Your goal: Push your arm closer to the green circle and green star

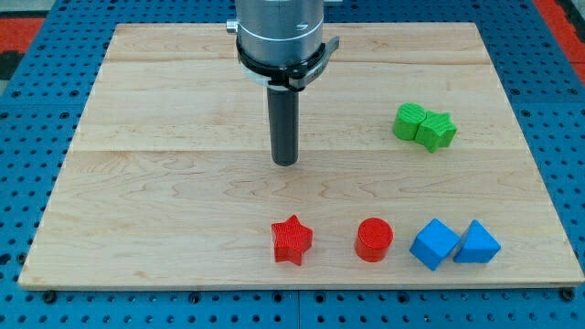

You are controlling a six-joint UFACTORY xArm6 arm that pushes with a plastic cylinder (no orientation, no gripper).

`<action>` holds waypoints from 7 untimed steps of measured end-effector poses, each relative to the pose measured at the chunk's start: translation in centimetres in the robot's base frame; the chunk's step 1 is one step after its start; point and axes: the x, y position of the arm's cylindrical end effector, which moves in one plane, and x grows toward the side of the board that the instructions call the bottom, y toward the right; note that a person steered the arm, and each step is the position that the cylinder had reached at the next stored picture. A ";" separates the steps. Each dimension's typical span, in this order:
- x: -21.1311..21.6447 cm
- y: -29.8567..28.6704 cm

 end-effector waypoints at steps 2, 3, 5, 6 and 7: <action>0.0 9.9; -0.7 15.4; -1.3 18.2; -1.6 18.2; -2.8 18.2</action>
